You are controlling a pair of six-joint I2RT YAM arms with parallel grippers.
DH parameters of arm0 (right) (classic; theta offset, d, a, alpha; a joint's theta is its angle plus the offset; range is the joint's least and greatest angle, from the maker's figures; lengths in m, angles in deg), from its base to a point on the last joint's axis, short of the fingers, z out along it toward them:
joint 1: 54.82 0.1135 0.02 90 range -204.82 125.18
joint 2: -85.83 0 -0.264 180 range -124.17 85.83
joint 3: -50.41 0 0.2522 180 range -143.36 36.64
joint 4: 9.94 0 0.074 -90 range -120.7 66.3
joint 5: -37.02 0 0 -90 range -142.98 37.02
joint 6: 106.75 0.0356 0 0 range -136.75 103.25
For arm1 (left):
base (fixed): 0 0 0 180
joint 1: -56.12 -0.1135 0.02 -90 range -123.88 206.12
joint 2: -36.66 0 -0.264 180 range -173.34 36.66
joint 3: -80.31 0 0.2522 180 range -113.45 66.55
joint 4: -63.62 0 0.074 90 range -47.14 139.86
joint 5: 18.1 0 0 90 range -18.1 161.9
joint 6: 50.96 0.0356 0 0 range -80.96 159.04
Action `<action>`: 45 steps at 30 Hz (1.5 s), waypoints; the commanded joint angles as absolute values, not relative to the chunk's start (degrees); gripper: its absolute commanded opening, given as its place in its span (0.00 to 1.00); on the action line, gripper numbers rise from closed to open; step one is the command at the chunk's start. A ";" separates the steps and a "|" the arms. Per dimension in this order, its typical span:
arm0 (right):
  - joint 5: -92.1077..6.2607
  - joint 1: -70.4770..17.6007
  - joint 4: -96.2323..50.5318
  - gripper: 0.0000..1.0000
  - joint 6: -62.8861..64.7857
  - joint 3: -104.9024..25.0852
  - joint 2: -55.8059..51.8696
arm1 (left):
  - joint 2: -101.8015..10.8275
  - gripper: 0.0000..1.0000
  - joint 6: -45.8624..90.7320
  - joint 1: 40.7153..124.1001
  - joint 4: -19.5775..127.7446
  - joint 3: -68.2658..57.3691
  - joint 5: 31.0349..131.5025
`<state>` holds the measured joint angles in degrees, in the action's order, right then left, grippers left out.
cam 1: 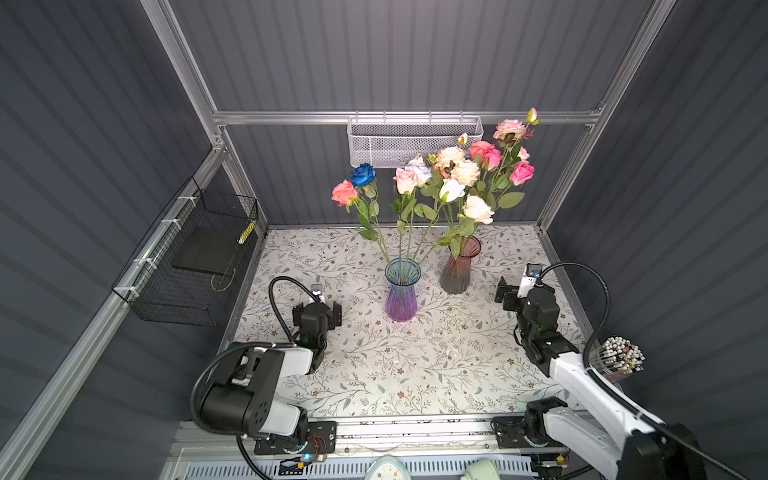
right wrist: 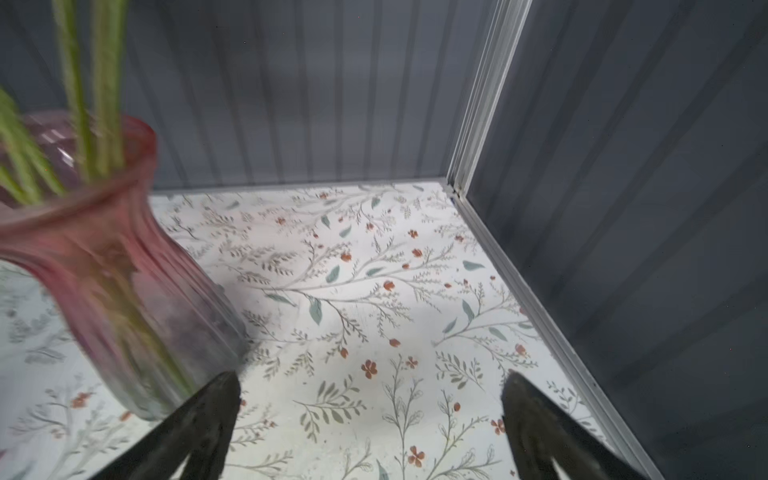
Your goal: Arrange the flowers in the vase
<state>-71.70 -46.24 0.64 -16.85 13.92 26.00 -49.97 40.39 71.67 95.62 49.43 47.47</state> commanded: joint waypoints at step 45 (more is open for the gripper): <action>-64.99 -56.41 34.54 0.99 -11.83 19.20 2.16 | -61.78 1.00 39.96 59.63 101.63 39.21 62.82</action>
<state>-63.92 -56.38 33.34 -12.04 19.43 1.89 -61.69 40.76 59.80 101.46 38.96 62.14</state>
